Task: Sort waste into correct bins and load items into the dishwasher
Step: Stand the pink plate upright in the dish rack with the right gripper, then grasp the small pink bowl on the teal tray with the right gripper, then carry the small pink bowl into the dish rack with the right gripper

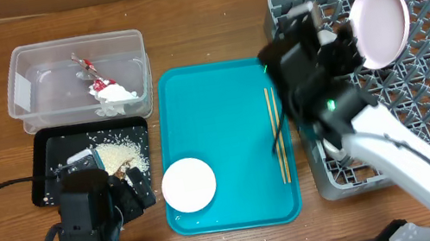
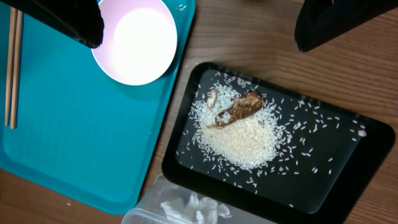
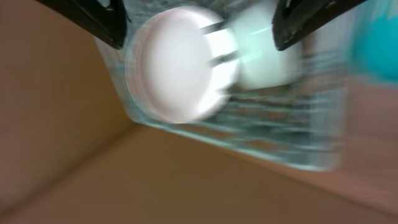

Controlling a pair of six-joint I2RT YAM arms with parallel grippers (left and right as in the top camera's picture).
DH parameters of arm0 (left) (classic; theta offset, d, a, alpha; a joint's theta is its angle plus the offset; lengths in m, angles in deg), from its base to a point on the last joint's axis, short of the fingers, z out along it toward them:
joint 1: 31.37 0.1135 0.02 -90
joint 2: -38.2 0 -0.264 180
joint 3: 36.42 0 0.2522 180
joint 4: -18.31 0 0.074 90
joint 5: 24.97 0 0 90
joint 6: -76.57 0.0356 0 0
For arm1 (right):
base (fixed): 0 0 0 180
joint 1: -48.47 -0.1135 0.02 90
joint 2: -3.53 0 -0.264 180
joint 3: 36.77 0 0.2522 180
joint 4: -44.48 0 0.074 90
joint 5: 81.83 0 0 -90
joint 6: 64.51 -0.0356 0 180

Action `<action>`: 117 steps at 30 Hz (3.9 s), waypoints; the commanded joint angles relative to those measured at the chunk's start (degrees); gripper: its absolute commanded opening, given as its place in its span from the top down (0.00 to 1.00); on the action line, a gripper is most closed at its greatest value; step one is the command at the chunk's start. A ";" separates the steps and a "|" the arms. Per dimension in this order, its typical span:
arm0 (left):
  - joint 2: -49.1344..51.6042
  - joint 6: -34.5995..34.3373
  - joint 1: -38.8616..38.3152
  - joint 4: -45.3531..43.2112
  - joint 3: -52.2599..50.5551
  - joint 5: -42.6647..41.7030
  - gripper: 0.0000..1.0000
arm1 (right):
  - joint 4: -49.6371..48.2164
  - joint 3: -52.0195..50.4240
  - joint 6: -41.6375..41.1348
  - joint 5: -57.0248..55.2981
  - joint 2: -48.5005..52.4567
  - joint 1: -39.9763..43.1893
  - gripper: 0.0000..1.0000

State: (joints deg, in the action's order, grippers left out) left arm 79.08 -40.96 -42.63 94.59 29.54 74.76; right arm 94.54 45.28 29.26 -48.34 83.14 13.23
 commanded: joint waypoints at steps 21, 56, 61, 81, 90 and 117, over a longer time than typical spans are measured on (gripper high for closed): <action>-0.39 -1.01 -0.37 -0.17 -0.11 1.16 0.00 | 4.28 -6.40 -38.16 76.11 19.78 -15.26 0.48; -0.39 -1.01 -0.37 -0.20 -0.09 1.16 0.00 | 12.13 -2.80 -52.87 44.13 13.64 -14.14 0.96; -0.39 -1.01 -0.37 -0.17 -0.09 1.16 0.00 | 25.35 1.66 -53.42 17.03 4.85 -14.14 0.96; -0.39 -1.01 -0.37 -0.17 -0.09 1.16 0.00 | 28.55 1.84 -36.50 -24.24 -5.16 6.86 0.96; -0.39 -1.01 -0.37 -0.17 -0.09 1.16 0.00 | 28.37 0.63 -36.52 -14.80 0.96 17.49 0.96; -0.39 -1.01 -0.37 -0.17 -0.09 1.16 0.00 | 40.33 0.70 -43.34 -6.51 15.96 15.10 0.96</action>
State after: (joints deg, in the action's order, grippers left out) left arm 79.08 -40.96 -42.63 94.57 29.52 74.76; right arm 133.55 45.68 -13.49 -55.75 98.31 29.84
